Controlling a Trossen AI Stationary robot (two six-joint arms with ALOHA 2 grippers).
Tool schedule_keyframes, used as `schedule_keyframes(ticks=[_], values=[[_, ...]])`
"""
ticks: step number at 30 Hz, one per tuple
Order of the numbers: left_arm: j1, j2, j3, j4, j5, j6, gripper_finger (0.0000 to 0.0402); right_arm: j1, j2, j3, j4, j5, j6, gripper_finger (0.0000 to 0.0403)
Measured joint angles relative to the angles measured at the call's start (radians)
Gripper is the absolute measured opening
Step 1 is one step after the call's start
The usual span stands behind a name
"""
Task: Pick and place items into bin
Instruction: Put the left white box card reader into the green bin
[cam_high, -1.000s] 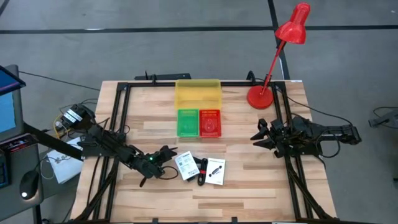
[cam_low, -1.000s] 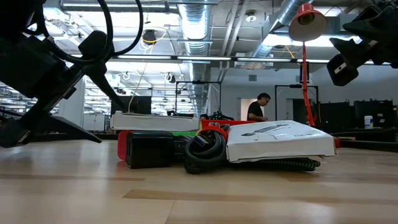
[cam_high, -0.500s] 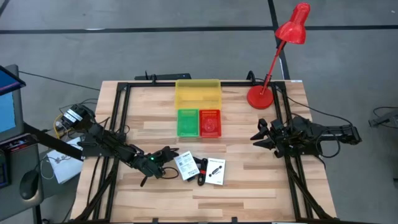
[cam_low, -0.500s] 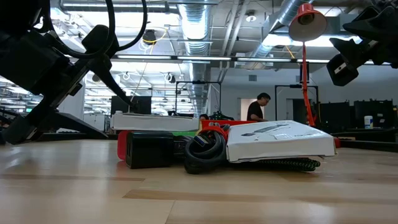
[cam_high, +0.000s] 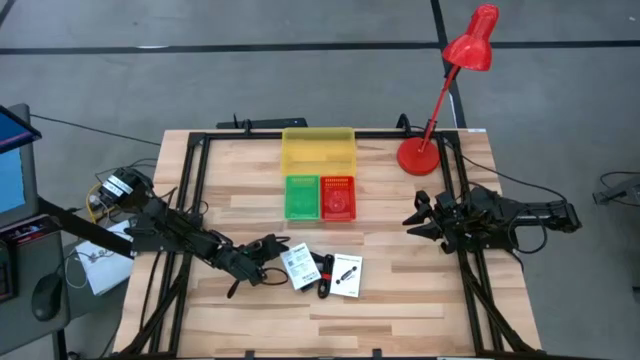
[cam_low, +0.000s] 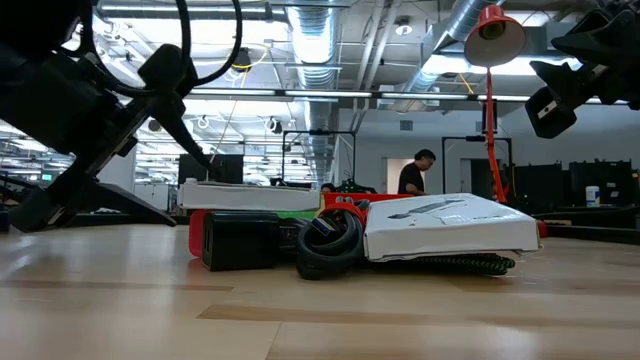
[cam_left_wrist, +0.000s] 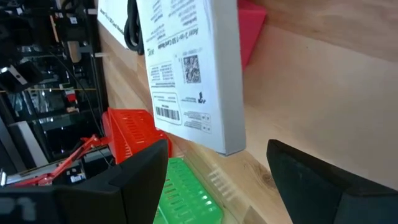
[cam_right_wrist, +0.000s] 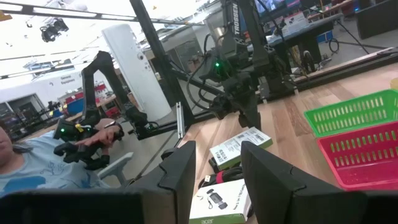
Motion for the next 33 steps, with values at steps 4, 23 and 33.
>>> schedule_keyframes(ticks=[4, 23, 33], values=[[0.009, 0.000, 0.000, 0.017, 0.002, 0.002, 0.0267, 0.000, 0.000, 0.000, 0.000, 0.000, 0.000, 0.0123], [0.017, 0.000, 0.000, 0.035, 0.052, 0.052, 0.0267, 0.000, 0.000, 0.000, 0.000, 0.000, 0.000, 0.0123], [0.044, 0.000, 0.000, 0.038, 0.092, 0.067, 0.0267, 0.000, 0.000, 0.000, 0.000, 0.000, 0.000, 0.0123]])
